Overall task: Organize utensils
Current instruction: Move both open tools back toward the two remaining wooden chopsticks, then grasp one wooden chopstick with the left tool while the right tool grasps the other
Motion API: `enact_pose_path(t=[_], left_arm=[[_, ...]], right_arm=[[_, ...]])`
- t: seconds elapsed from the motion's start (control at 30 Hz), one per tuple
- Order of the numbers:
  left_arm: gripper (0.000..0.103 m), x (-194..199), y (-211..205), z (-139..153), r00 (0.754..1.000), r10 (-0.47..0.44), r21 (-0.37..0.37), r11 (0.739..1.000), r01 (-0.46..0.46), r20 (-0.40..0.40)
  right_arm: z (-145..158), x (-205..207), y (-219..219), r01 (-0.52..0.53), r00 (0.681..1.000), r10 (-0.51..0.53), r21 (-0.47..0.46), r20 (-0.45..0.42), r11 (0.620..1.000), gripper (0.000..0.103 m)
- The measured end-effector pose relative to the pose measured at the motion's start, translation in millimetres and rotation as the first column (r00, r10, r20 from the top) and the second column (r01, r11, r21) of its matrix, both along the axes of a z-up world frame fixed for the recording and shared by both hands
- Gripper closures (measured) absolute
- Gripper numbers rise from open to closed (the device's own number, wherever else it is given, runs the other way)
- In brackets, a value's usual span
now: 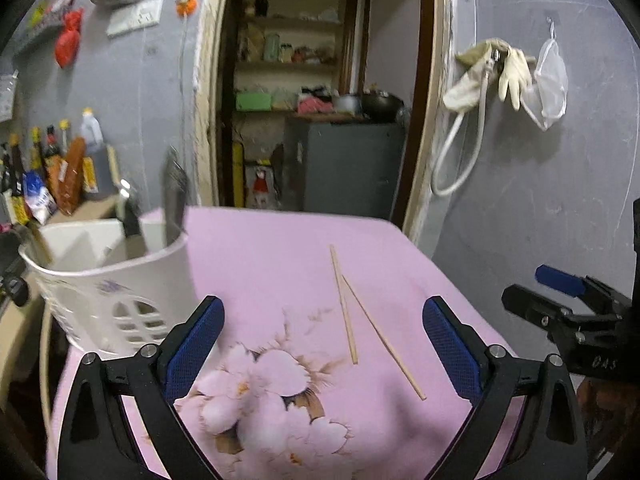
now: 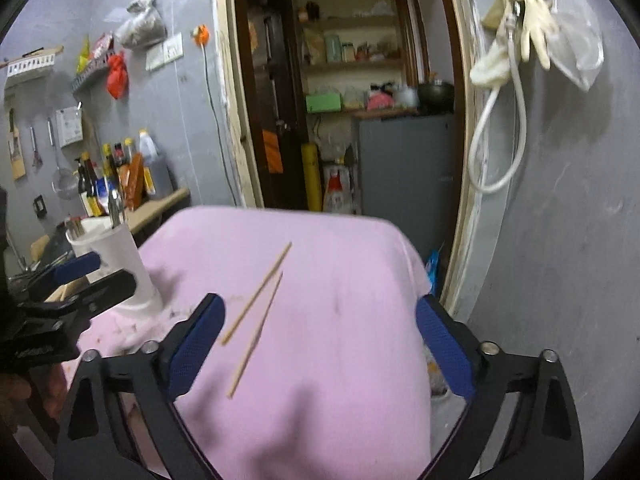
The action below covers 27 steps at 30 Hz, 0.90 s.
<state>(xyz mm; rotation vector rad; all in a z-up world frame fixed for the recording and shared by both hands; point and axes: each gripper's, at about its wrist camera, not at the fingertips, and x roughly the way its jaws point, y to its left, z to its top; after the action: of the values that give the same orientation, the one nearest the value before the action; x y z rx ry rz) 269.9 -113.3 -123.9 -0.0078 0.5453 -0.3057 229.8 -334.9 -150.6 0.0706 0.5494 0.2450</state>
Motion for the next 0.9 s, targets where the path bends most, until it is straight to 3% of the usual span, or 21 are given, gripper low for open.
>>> enact_pose_path(t=[0.13,0.23,0.4,0.8,0.87,0.9], left_arm=[[0.037,23.4,-5.9,-14.3,0.995,-0.038,0.024,0.999,0.040,-0.092],[0.056,44.7,-8.5,-29.8,0.980,-0.076,0.030,0.996,0.083,-0.183],[0.064,70.0,-6.3,-44.3,0.952,-0.121,0.002,0.992,0.127,-0.282],[0.076,103.2,-0.5,-61.2,0.904,-0.165,-0.037,0.986,0.164,-0.394],[0.076,105.5,-1.3,-62.2,0.900,-0.172,-0.037,0.984,0.171,-0.400],[0.076,107.7,-2.5,-63.7,0.897,-0.178,-0.037,0.983,0.178,-0.404]], right_arm=[[-16.0,5.7,9.2,-0.034,0.997,0.034,0.009,-0.075,0.999,0.030],[-26.8,12.0,20.3,-0.067,0.989,0.067,0.009,-0.132,0.998,0.036],[-38.8,22.3,38.3,-0.111,0.973,0.108,-0.003,-0.203,0.994,0.045],[-63.1,38.4,56.8,-0.129,0.940,0.096,-0.082,-0.326,0.988,0.065],[-62.9,39.8,54.5,-0.098,0.944,0.058,-0.106,-0.325,0.990,0.082],[-63.4,41.5,51.6,-0.079,0.944,0.040,-0.109,-0.328,0.991,0.086]])
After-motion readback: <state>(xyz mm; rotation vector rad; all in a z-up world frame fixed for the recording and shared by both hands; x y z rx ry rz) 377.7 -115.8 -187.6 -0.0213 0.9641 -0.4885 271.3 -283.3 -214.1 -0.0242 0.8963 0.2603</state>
